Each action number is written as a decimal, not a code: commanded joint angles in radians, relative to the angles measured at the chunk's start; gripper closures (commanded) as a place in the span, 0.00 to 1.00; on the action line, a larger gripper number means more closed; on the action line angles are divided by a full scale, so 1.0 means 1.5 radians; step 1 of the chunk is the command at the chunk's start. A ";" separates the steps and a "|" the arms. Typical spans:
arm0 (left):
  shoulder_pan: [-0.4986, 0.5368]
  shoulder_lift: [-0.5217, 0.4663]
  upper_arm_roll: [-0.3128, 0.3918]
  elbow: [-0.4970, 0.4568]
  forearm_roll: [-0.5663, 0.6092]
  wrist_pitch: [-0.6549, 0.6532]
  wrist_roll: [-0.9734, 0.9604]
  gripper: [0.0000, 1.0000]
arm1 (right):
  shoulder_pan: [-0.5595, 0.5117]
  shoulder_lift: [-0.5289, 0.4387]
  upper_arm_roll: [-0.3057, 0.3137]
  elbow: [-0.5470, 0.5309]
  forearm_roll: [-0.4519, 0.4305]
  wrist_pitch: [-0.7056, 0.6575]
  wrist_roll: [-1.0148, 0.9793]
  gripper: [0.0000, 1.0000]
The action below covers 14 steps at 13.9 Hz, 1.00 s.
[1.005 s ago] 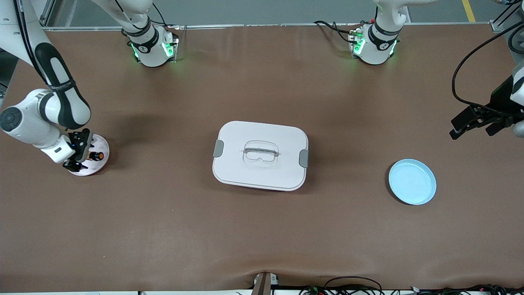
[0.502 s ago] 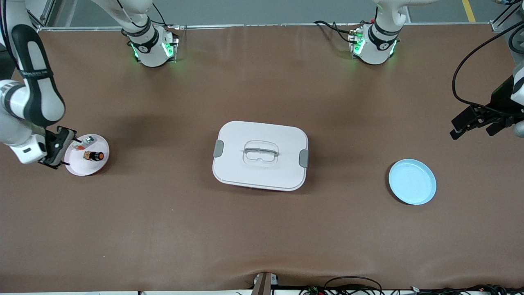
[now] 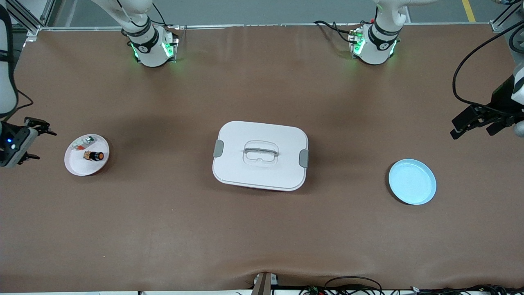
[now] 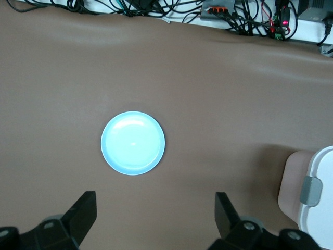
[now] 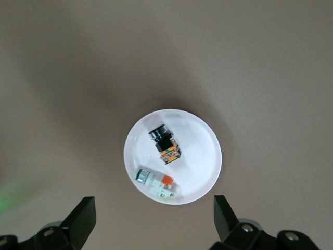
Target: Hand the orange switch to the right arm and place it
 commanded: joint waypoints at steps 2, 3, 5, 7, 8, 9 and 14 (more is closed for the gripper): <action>-0.005 -0.003 0.005 0.023 0.003 -0.026 0.010 0.00 | 0.025 0.006 0.006 0.098 -0.007 -0.120 0.135 0.00; -0.004 -0.004 0.005 0.024 0.002 -0.026 0.010 0.00 | 0.026 0.004 0.008 0.110 -0.003 -0.155 0.222 0.00; -0.004 -0.003 0.008 0.028 0.000 -0.026 0.010 0.00 | 0.065 -0.025 0.016 0.115 -0.006 -0.179 0.407 0.00; -0.004 0.004 0.007 0.028 0.001 -0.026 0.010 0.00 | 0.097 -0.031 0.015 0.130 -0.011 -0.182 0.547 0.00; -0.005 0.003 0.007 0.028 0.000 -0.027 0.009 0.00 | 0.098 -0.030 0.016 0.152 -0.013 -0.196 0.580 0.00; -0.006 0.003 0.005 0.028 0.000 -0.033 0.009 0.00 | 0.098 -0.028 0.016 0.168 -0.012 -0.211 0.603 0.00; -0.011 0.004 0.000 0.053 0.003 -0.075 0.008 0.00 | 0.115 -0.026 0.013 0.236 -0.014 -0.215 0.751 0.00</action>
